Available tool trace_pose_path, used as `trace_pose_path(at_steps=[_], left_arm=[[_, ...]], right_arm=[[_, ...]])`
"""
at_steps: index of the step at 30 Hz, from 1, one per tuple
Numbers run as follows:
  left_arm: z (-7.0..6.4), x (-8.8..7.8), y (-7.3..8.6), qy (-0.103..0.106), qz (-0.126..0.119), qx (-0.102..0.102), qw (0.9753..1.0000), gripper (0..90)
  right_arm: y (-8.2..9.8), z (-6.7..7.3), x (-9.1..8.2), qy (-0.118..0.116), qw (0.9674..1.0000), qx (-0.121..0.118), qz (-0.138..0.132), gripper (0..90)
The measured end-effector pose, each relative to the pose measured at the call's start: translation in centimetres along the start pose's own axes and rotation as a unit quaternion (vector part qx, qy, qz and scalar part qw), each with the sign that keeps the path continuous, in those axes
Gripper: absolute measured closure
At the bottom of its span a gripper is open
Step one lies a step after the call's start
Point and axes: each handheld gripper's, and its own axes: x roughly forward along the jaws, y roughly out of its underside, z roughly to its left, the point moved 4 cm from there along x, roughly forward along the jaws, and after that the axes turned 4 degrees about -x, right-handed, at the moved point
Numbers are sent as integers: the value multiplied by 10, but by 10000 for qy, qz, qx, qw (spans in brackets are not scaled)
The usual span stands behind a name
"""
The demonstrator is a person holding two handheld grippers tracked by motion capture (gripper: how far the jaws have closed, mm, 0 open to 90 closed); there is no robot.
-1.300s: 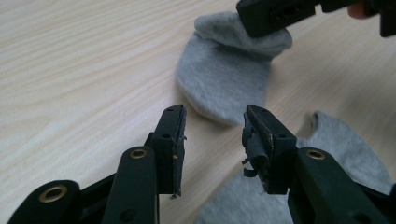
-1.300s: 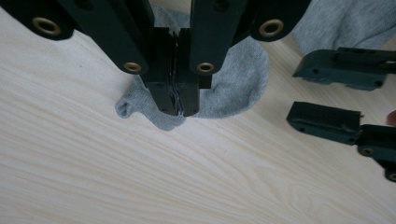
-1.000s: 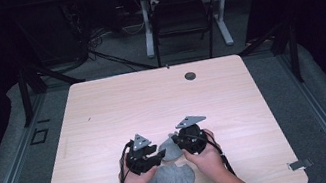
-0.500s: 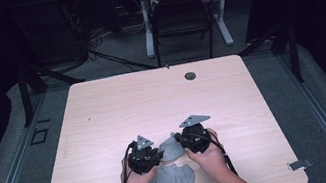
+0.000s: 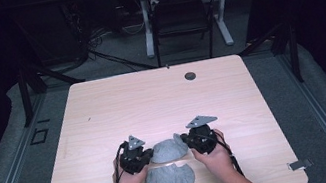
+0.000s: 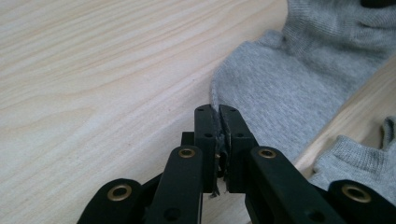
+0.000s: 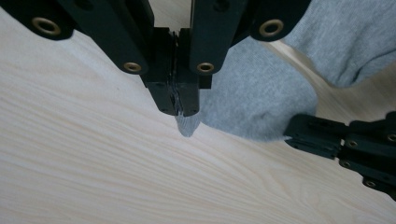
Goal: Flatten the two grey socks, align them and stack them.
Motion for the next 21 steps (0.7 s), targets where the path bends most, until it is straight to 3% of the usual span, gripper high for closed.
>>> trace_pose_path(at_steps=[16,21], left_arm=[[10,-2,5,-59,34,-76,9999,876],[12,-4,4,-39,-39,-95,9999,845]], right_arm=[[34,-8,7,28,9988,169,450,881],[36,-10,4,39,9988,272,394,801]])
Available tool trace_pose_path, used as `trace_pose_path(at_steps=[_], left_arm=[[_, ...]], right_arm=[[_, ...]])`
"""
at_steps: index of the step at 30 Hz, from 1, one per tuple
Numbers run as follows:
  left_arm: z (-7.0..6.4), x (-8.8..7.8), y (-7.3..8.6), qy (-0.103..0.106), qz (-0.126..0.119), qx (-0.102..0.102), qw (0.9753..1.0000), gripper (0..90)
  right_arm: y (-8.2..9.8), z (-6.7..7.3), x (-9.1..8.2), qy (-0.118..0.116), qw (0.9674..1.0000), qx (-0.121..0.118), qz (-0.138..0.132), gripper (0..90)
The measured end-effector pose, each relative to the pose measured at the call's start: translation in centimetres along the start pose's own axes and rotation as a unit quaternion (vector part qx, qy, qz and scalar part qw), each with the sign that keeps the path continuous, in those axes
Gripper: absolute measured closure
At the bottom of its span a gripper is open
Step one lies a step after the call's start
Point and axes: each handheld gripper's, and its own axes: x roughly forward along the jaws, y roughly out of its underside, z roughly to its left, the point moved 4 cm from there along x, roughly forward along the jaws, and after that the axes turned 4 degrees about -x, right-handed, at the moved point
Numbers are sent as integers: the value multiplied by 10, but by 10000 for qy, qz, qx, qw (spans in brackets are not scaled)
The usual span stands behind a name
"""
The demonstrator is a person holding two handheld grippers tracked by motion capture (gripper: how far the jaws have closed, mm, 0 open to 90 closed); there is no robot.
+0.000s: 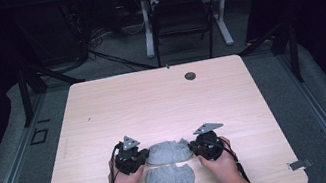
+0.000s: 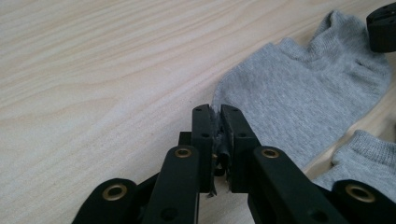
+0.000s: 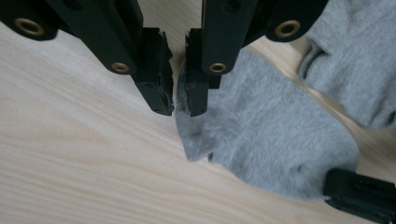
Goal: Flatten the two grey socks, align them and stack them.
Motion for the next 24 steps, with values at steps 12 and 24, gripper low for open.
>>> trace_pose_path(at_steps=[12,24], left_arm=[[2,3,-3,208,15,3,9998,745],[3,8,-2,94,97,36,9999,861]], right_arm=[[-12,-2,8,-96,9999,-6,53,735],[-9,0,10,-97,9997,-168,167,869]])
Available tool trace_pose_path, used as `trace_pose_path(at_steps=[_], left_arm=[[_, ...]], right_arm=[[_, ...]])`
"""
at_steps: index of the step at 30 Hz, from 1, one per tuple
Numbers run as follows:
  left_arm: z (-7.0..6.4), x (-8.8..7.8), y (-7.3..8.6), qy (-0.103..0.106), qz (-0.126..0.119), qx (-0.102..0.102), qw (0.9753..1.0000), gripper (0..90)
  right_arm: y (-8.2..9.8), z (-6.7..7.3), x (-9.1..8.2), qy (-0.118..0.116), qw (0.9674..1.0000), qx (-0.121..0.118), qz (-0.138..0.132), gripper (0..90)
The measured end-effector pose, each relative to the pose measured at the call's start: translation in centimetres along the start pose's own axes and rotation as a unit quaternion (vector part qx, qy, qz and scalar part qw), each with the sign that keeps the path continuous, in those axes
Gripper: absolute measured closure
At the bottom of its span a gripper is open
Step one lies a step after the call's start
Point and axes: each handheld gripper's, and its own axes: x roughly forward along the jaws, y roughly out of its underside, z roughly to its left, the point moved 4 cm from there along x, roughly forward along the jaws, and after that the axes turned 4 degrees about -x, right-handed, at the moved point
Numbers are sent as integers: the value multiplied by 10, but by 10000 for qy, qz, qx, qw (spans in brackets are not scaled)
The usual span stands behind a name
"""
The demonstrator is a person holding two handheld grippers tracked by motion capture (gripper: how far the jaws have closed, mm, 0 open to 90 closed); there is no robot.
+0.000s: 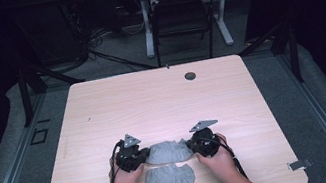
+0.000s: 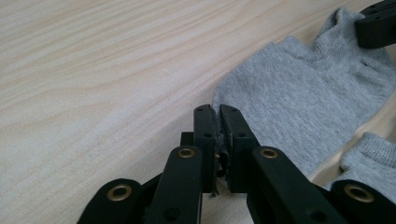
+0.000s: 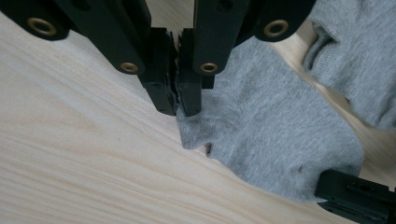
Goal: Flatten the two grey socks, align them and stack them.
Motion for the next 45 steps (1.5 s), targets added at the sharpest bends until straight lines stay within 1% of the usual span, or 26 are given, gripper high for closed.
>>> trace_pose_path(at_steps=[7,8,9,10,11,13,15,17,19,22,23,25,29,32,33,36,40,43,44,45], left_arm=[[0,-3,0,58,10,40,10000,877],[0,-3,0,66,7,52,10000,877],[0,-4,0,64,-3,56,10000,877],[0,-4,-1,25,-33,46,10000,877],[1,-5,-1,29,-12,88,10000,877],[1,-5,-1,8,-23,70,10000,877],[2,-6,-1,-13,-25,66,10000,877],[3,-6,-1,-7,-13,92,10000,877],[3,-7,-1,-7,-16,68,10000,877],[3,-7,-2,6,-50,52,10000,877],[3,-8,-2,35,-41,50,10000,877],[2,-9,-2,38,-72,54,10000,877],[-1,-16,-5,92,-129,107,9998,878],[-4,-23,-7,142,-193,148,9996,878],[-4,-25,-8,159,-187,171,9996,878],[-6,-32,-8,214,-236,183,9993,878],[-9,-42,-6,281,-278,217,9990,877],[-11,-49,-3,323,-326,244,9987,877],[-12,-51,-1,352,-315,257,9986,877],[-13,-53,0,366,-314,236,9986,877]], right_arm=[[0,1,-1,-90,9999,-52,8,878],[0,0,-1,-88,9999,-52,7,878],[-1,0,-1,-24,10000,-94,-19,878],[-1,0,-2,-2,9999,-94,-43,877],[-1,0,-2,-42,9999,-101,-52,878],[-2,1,-2,-23,9999,-121,-79,878],[-1,1,-2,-56,9999,-137,-45,879],[-1,1,-2,-57,9999,-121,-37,879],[-1,1,-2,-79,9999,-110,-60,880],[-2,1,-2,-43,9999,-79,-103,880],[-2,1,-4,-81,9999,-131,-60,880],[-4,2,-5,-97,9998,-125,-98,880],[-9,4,-11,-119,9997,-165,-143,880],[-12,7,-16,-148,9995,-208,-206,880],[-13,9,-18,-161,9992,-240,-264,880],[-14,11,-23,-197,9991,-266,-280,880],[-15,16,-30,-246,9986,-310,-340,880],[-14,20,-37,-280,9982,-422,-309,880],[-14,22,-39,-308,9980,-431,-340,880],[-13,24,-41,-299,9980,-453,-333,880]])
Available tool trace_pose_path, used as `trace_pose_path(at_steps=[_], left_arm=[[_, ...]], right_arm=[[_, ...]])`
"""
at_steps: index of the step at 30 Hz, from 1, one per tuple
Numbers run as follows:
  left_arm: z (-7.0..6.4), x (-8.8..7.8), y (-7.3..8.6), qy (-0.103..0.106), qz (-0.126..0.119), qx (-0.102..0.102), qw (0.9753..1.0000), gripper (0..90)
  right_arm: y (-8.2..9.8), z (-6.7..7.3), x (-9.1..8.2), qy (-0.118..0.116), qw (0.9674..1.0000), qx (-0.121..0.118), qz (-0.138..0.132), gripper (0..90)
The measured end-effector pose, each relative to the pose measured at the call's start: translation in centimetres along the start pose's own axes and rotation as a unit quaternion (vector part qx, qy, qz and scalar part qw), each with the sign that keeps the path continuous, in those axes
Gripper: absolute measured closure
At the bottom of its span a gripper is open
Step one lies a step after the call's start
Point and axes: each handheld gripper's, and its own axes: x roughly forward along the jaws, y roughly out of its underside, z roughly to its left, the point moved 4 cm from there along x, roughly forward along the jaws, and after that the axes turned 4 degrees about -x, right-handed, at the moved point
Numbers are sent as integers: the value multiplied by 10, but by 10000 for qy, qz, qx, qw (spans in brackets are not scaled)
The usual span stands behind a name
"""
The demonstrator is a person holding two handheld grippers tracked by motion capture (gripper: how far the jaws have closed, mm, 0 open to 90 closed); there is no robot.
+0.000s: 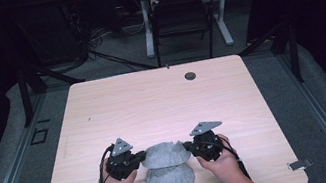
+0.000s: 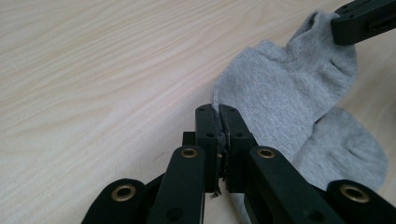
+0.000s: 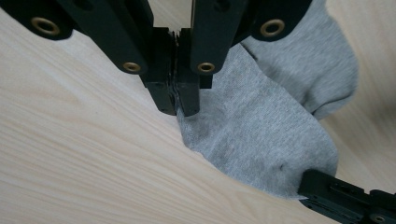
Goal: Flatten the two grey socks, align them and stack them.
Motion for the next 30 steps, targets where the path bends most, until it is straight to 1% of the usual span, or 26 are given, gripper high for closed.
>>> trace_pose_path(at_steps=[1,2,3,4,5,6,8,9,11,12,13,14,15,17,18,19,25,28,30], left_arm=[[0,-2,1,4,0,52,10000,877],[-2,-3,3,17,4,-3,10000,877],[-2,-4,4,26,50,77,10000,877],[-4,-5,6,24,39,74,10000,877],[-5,-6,7,49,82,96,9999,877],[-6,-7,8,61,78,64,9999,877],[-8,-10,11,96,92,60,9999,877],[-9,-11,13,99,114,114,9998,877],[-11,-13,17,121,151,104,9998,877],[-12,-14,18,145,175,106,9997,877],[-13,-14,20,152,177,75,9997,877],[-14,-14,21,152,192,100,9996,877],[-15,-15,22,167,220,111,9996,877],[-17,-16,25,183,231,81,9995,877],[-18,-16,26,186,226,101,9995,877],[-19,-16,27,182,195,55,9996,877],[-22,-19,33,235,232,96,9994,877],[-22,-19,37,260,261,47,9993,877],[-23,-18,39,251,283,60,9993,877]], right_arm=[[1,2,-2,-37,10000,-5,-41,880],[1,4,-4,-72,10000,-8,-35,880],[2,6,-6,-89,10000,-24,-27,880],[3,8,-7,-102,9999,-46,-56,880],[5,10,-9,-110,9999,-76,-47,880],[6,11,-10,-123,9999,-73,-30,880],[9,14,-13,-149,9998,-140,7,880],[11,16,-15,-187,9997,-129,-24,880],[14,19,-18,-226,9997,-98,-48,880],[16,20,-19,-239,9997,-79,-19,880],[17,20,-20,-255,9996,-106,2,880],[18,22,-20,-261,9996,-88,-2,879],[19,23,-21,-261,9996,-124,29,879],[21,26,-22,-285,9995,-104,17,879],[22,27,-23,-292,9994,-148,59,879],[22,28,-23,-298,9994,-139,54,879],[26,34,-26,-336,9992,-192,102,879],[29,35,-25,-347,9992,-176,109,879],[31,36,-24,-372,9991,-173,146,879]])
